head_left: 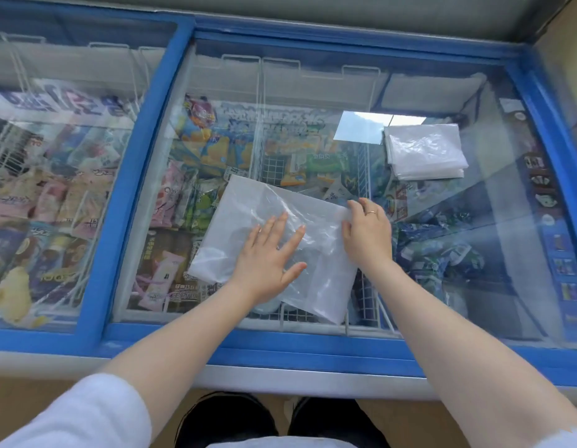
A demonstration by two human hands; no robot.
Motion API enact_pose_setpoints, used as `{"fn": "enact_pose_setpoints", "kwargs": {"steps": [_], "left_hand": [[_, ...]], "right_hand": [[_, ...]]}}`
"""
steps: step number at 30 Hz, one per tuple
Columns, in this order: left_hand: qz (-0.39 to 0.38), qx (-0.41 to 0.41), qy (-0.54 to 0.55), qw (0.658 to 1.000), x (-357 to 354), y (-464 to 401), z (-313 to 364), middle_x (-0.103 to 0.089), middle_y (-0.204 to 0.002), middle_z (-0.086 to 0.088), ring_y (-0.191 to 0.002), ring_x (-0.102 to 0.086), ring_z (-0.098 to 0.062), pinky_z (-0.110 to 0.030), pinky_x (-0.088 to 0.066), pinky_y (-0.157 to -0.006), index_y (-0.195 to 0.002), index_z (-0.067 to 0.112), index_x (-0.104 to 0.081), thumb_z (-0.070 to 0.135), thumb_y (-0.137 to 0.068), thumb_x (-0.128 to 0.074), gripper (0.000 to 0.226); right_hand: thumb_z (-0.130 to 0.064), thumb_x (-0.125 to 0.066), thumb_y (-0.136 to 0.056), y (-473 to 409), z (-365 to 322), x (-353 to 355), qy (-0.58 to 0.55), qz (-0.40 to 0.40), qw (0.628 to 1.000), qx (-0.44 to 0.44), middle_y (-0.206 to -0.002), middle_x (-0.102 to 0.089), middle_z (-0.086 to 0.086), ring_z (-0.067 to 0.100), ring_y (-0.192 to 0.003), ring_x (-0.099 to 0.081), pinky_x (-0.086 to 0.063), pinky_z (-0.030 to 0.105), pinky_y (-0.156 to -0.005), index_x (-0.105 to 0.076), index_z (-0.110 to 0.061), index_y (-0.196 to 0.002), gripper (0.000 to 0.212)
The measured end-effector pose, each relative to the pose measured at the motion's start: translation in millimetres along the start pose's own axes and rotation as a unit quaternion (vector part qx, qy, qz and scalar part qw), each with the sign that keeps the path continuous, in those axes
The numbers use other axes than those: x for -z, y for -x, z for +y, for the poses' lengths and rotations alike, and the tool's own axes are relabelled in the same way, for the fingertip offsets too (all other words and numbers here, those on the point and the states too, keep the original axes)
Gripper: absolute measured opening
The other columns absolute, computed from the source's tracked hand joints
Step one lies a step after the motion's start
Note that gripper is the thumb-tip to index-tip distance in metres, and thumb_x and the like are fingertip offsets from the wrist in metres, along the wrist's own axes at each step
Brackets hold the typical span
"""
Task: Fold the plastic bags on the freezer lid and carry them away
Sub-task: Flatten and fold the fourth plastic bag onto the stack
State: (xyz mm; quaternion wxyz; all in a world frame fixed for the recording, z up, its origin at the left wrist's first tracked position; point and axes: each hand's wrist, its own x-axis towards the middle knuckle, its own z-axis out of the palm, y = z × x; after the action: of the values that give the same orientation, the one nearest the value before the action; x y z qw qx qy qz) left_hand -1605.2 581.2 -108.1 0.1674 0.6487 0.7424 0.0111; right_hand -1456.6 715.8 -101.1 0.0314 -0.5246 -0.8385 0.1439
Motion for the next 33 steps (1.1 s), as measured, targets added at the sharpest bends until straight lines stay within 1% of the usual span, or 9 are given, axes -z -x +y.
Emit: {"fn": "enact_pose_setpoints", "kwargs": {"steps": [5, 8, 13, 16, 20, 22, 25, 29, 33], "left_hand": [[-0.032, -0.01, -0.035, 0.999, -12, -2, 5, 0.013, -0.156, -0.007, -0.143, 0.012, -0.025, -0.041, 0.009, -0.113, -0.147, 0.032, 0.005, 0.069, -0.071, 0.01, 0.085], [-0.037, -0.017, -0.008, 0.999, -10, -9, 11, 0.01, -0.157, -0.003, -0.144, 0.01, -0.022, -0.036, 0.01, -0.113, -0.148, 0.032, 0.003, 0.073, -0.069, 0.012, 0.089], [-0.08, -0.084, -0.004, 0.993, -9, -16, 27, 0.012, -0.156, 0.002, -0.144, 0.01, -0.021, -0.034, 0.006, -0.114, -0.146, 0.033, 0.006, 0.067, -0.073, 0.006, 0.081], [-0.127, -0.164, 0.0, 0.978, -12, -8, 34, 0.008, -0.156, 0.005, -0.143, 0.012, -0.017, -0.031, 0.01, -0.113, -0.147, 0.031, -0.005, 0.052, -0.095, -0.026, 0.06], [-0.192, -0.065, 0.351, 0.914, 15, 5, 31, -0.037, -0.14, 0.018, -0.138, -0.026, -0.008, -0.032, -0.018, -0.115, -0.129, 0.038, -0.046, 0.03, -0.096, -0.048, 0.034], [-0.224, 0.002, 0.424, 0.877, 37, 13, 22, -0.047, -0.133, 0.021, -0.13, -0.038, -0.004, -0.032, -0.024, -0.113, -0.12, 0.043, -0.052, 0.051, -0.088, -0.046, 0.034], [-0.267, 0.03, 0.448, 0.852, 63, 22, 7, -0.05, -0.135, 0.013, -0.129, -0.04, -0.006, -0.032, -0.02, -0.11, -0.129, 0.033, -0.052, 0.075, -0.074, -0.036, 0.07], [-0.204, 0.087, 0.465, 0.857, 83, 39, -18, -0.054, -0.133, 0.007, -0.12, -0.051, -0.01, -0.035, -0.032, -0.107, -0.128, 0.028, -0.054, 0.075, -0.072, -0.043, 0.073], [-0.099, 0.072, 0.31, 0.943, 98, 43, -25, -0.042, -0.142, 0.008, -0.125, -0.04, -0.005, -0.023, -0.033, -0.097, -0.137, 0.032, -0.038, 0.061, -0.072, -0.064, 0.076]], "right_hand": [[-0.02, -0.047, -0.093, -10, 16, 16, -0.039, -0.095, 0.995, 0.015, -0.087, -0.058, 0.009, 0.031, -0.088, -0.055, -0.039, 0.035, -0.066, -0.053, -0.007, -0.101, 0.017], [-0.016, -0.052, -0.09, 16, 28, 30, -0.179, -0.198, 0.963, 0.02, -0.063, -0.05, 0.003, 0.021, -0.058, -0.048, -0.037, 0.032, -0.056, -0.044, -0.018, -0.11, 0.021], [-0.005, -0.046, -0.088, 71, 36, 50, -0.269, -0.308, 0.91, 0.063, -0.058, -0.05, -0.008, 0.009, -0.052, -0.051, -0.047, 0.029, -0.059, -0.061, -0.022, -0.095, 0.024], [0.004, -0.042, -0.079, 84, 42, 56, -0.302, -0.378, 0.874, 0.053, -0.083, -0.067, 0.004, 0.015, -0.071, -0.055, -0.048, 0.032, -0.072, -0.064, -0.018, -0.102, 0.038], [-0.003, -0.059, -0.082, 82, 39, 53, -0.206, -0.253, 0.931, 0.164, -0.093, -0.061, -0.006, 0.017, -0.086, -0.053, -0.04, 0.025, -0.08, -0.07, -0.019, -0.099, 0.026], [-0.014, -0.07, -0.081, 76, 29, 52, -0.216, -0.178, 0.939, 0.2, -0.096, -0.052, -0.008, 0.019, -0.097, -0.044, -0.035, 0.025, -0.087, -0.074, -0.02, -0.086, 0.009], [-0.016, -0.068, -0.084, 64, 9, 55, -0.28, -0.17, 0.923, 0.202, -0.098, -0.057, -0.001, 0.015, -0.098, -0.047, -0.036, 0.023, -0.085, -0.067, -0.014, -0.079, 0.005], [-0.014, -0.053, -0.093, 44, -10, 50, -0.359, -0.146, 0.914, 0.119, -0.071, -0.046, 0.014, 0.016, -0.067, -0.04, -0.03, 0.031, -0.064, -0.051, 0.003, -0.081, 0.02], [-0.019, -0.045, -0.096, 22, -24, 34, -0.367, -0.105, 0.924, -0.024, -0.066, -0.035, -0.001, 0.013, -0.062, -0.031, -0.024, 0.027, -0.056, -0.035, -0.01, -0.071, 0.028]]}}
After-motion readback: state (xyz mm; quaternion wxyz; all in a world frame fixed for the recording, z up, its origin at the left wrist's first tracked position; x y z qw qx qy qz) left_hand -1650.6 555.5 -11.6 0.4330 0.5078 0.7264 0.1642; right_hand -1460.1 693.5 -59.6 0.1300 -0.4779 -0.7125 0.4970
